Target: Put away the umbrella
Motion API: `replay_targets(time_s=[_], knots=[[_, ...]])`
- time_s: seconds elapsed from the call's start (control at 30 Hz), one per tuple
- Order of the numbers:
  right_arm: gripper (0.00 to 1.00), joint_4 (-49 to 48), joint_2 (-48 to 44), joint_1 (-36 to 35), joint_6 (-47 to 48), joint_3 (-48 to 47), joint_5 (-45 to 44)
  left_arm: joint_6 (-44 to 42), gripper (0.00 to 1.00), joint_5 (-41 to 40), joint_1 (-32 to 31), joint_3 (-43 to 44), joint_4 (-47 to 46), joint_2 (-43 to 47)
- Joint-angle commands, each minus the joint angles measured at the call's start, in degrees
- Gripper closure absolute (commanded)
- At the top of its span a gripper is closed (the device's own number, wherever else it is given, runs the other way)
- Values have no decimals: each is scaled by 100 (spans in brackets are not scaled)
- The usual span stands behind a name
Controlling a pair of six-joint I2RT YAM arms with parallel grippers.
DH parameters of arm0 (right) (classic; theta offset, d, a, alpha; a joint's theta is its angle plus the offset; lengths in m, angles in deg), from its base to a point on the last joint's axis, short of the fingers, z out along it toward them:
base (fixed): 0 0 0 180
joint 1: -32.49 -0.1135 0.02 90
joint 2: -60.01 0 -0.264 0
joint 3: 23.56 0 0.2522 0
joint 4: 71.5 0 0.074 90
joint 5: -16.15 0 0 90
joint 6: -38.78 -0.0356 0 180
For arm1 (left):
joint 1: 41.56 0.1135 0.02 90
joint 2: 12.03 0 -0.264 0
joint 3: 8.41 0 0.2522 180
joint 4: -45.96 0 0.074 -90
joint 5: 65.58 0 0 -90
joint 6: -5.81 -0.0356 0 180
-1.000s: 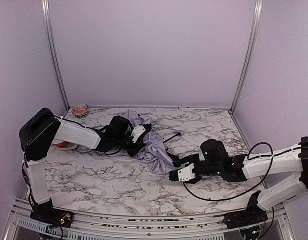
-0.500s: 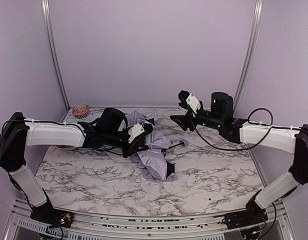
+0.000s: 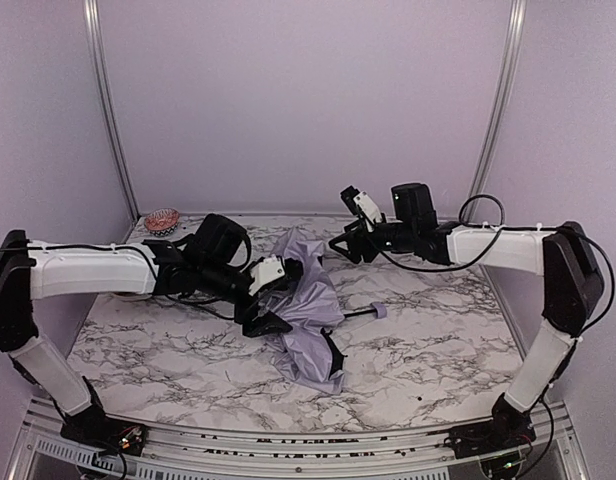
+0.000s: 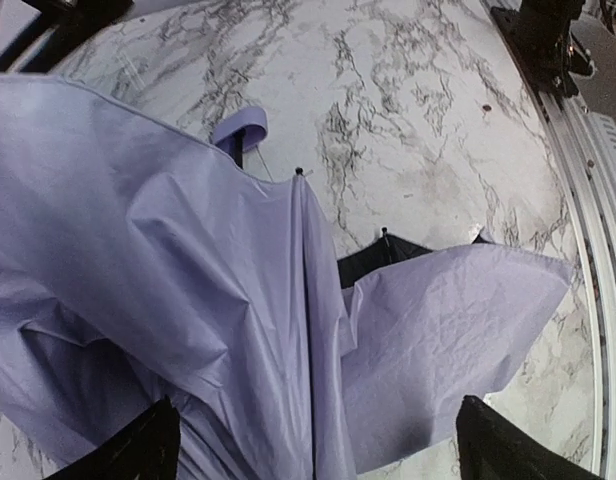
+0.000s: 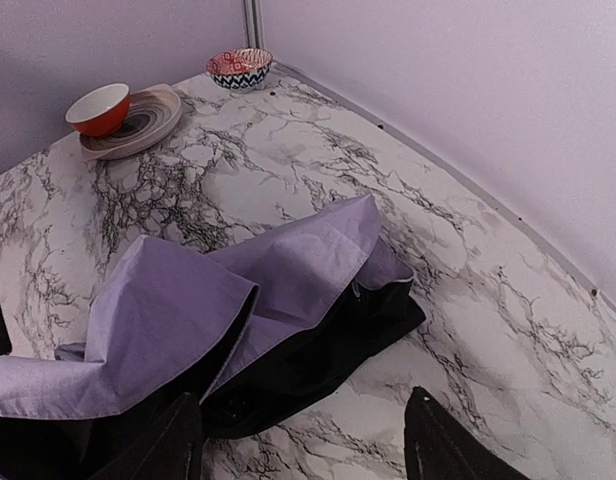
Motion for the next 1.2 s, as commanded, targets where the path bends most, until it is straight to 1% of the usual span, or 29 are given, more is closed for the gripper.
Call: replay_targets(time_s=[0.0,0.07,0.1,0.13,0.17,0.23,0.3,0.33,0.37,0.47,0.53,0.63,0.67,0.7,0.73,0.77,0.8,0.83,0.87,0.9,0.93,1.03,1.17], knots=[[34,173,-357,51,-239,-66,62,-50,1,630,243,-322,-613,1278],[34,118,-417,49,-321,-54,81,370,1,729,430,-565,-1336,1585],[34,88,-419,47,-390,-83,163,617,1,584,516,-597,-1721,1589],[35,79,-404,52,-493,-152,259,850,1,326,590,-504,-1813,1471],[35,86,-366,54,-620,-254,390,1018,3,22,673,-295,-1657,1279],[38,125,-248,36,-907,-486,766,1246,16,-439,761,194,-1042,760],[42,70,-89,-2,-1269,-636,1092,1289,25,-580,800,491,-627,352],[42,125,11,-20,-1407,-726,1203,1303,29,-578,791,519,-558,235],[42,213,120,-33,-1554,-808,1314,1309,32,-589,783,491,-555,170],[42,687,533,-39,-1847,-1127,1528,1153,31,-771,759,180,-751,117],[42,1010,775,-75,-1825,-1401,1738,1015,30,-1075,725,1,-937,86],[43,1765,1213,-174,-1559,-1948,2160,874,30,-1449,688,-19,-1091,-115],[46,1995,1325,-205,-1456,-2109,2209,847,31,-1520,672,0,-1148,-221],[53,2119,1401,-228,-1387,-2202,2331,810,31,-1571,660,11,-1219,-318],[63,2137,1442,-227,-1382,-2227,2509,781,33,-1581,639,24,-1274,-421],[74,2075,1446,-219,-1436,-2211,2671,744,38,-1571,612,41,-1312,-513],[87,2000,1418,-205,-1479,-2170,2805,724,45,-1565,587,53,-1359,-603],[96,1921,1362,-183,-1521,-2126,2874,713,57,-1550,567,52,-1400,-663],[100,1829,1300,-149,-1582,-2053,2907,717,71,-1546,561,25,-1418,-694],[100,1715,1180,-110,-1647,-1959,2919,733,82,-1543,560,-34,-1625,-694],[100,1578,1098,-33,-1708,-1829,2930,735,88,-1542,560,-135,-1776,-680],[100,1440,945,173,-1745,-1470,2931,631,100,-1619,560,-302,-1914,-720],[100,1209,820,399,-1833,-1000,3194,554,100,-1823,569,-330,-1902,-898]])
